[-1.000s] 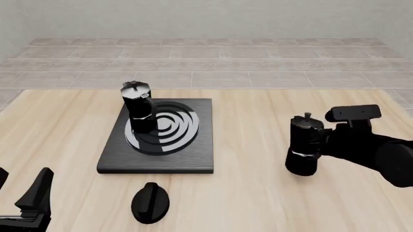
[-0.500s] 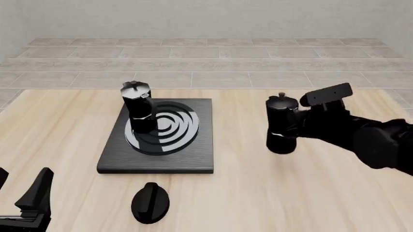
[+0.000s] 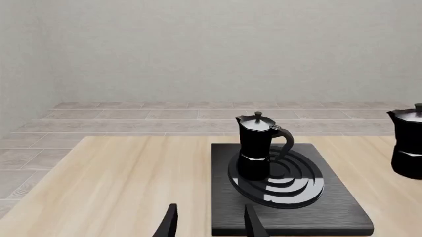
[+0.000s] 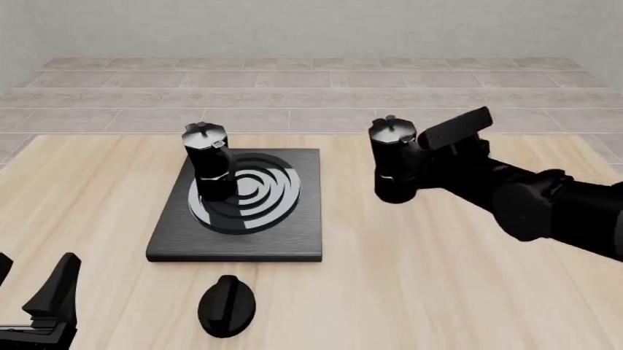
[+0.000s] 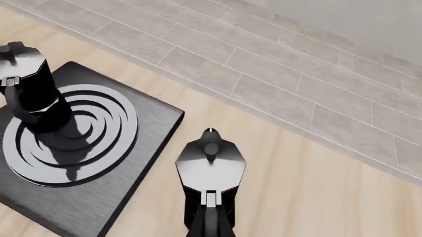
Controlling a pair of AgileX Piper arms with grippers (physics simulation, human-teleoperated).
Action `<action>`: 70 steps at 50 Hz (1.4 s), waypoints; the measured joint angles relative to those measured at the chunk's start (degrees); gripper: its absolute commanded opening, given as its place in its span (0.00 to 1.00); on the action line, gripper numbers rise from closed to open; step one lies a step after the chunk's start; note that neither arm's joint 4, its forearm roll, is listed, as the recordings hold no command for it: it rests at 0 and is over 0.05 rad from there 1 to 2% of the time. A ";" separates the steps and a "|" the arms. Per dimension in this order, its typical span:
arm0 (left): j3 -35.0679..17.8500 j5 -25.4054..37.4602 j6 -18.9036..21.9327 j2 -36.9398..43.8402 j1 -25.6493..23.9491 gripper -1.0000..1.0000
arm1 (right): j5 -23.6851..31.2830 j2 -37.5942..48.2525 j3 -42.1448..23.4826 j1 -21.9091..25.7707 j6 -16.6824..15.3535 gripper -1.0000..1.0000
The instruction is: Put both moka pots on the stove.
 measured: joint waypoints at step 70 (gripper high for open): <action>0.00 0.00 0.00 0.00 0.00 1.00 | -13.05 18.05 -17.54 12.81 0.16 0.00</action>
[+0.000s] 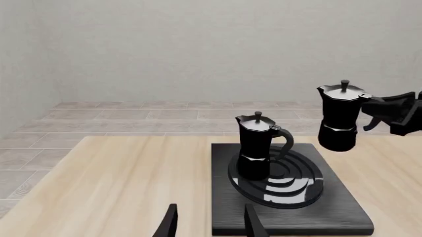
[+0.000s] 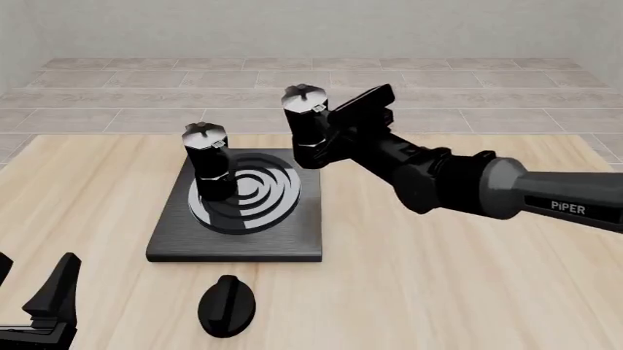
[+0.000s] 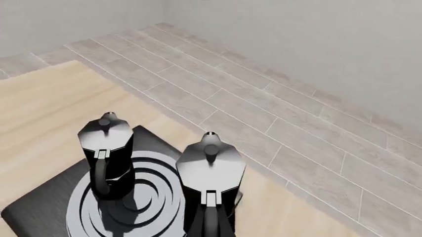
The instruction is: Put both moka pots on the stove.
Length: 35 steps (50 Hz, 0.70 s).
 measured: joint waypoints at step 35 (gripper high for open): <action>0.00 0.00 0.00 -0.01 0.00 1.00 | -1.92 5.36 -4.53 5.41 3.27 0.00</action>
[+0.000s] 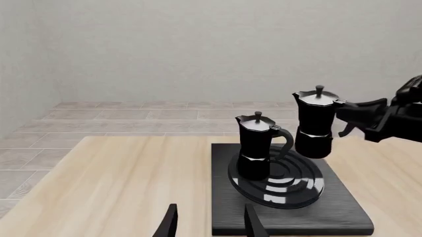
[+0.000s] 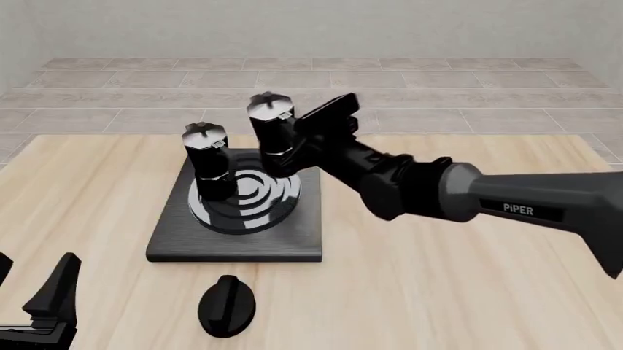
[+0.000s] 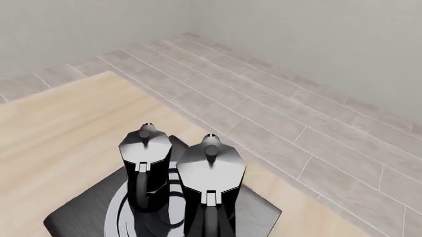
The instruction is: Put both moka pots on the stove.
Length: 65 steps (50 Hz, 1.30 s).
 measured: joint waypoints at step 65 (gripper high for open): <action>0.00 0.00 0.00 0.00 0.00 1.00 | -4.19 4.03 0.50 3.41 8.92 0.00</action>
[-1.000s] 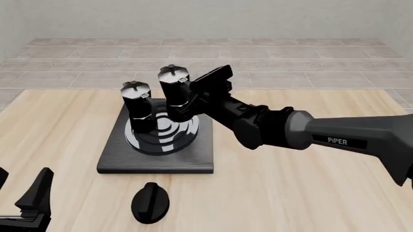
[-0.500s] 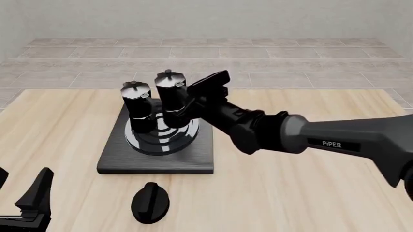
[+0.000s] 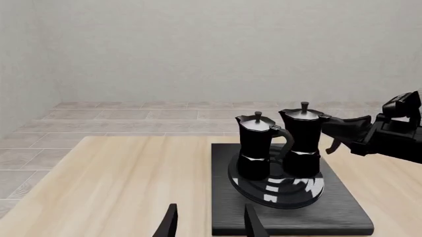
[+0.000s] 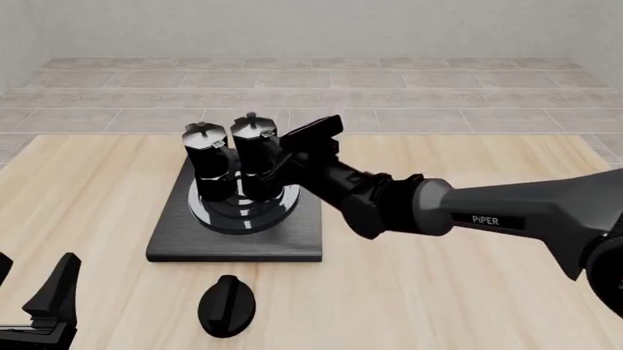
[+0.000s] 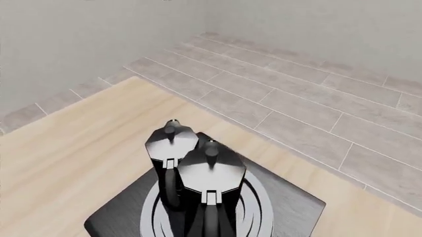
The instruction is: Put both moka pots on the stove.
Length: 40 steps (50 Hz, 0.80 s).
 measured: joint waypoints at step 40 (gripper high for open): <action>0.00 0.00 0.00 -0.01 0.00 1.00 | -2.70 3.02 0.18 -0.33 3.80 0.00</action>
